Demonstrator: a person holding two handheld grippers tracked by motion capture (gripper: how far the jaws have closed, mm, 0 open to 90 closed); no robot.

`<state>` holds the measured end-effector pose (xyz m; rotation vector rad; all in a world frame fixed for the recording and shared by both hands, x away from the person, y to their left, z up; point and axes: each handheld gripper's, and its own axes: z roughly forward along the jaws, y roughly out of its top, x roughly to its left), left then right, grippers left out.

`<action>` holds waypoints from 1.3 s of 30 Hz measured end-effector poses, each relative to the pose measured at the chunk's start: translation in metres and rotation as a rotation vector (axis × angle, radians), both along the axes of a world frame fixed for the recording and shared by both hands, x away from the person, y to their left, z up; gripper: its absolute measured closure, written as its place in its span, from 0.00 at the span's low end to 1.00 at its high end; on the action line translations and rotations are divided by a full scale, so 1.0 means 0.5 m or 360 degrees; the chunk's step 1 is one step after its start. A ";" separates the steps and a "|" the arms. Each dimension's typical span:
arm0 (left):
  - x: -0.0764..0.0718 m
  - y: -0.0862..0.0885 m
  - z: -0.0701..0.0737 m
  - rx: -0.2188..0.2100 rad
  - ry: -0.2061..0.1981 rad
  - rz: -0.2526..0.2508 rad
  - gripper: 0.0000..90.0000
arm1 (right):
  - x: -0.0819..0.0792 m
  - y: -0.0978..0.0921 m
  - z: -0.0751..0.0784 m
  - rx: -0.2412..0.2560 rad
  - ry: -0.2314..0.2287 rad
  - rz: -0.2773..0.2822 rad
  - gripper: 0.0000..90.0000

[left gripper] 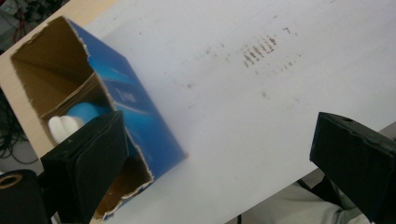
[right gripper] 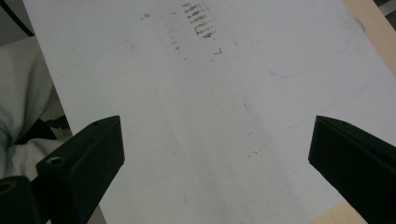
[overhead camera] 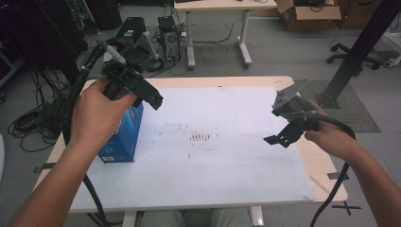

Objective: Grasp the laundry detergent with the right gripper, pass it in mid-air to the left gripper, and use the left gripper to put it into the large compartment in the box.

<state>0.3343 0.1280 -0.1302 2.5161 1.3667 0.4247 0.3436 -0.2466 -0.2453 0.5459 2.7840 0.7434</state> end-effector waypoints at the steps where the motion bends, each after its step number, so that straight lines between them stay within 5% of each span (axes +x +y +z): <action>1: 0.001 -0.005 -0.002 -0.0005 0.0005 -0.0006 0.05 | 0.000 0.000 0.000 0.0000 0.0002 0.0000 0.03; 39: 0.090 -0.106 -0.096 -0.0050 0.0122 -0.0406 0.05 | 0.012 0.023 -0.016 0.0001 0.0082 -0.0025 0.03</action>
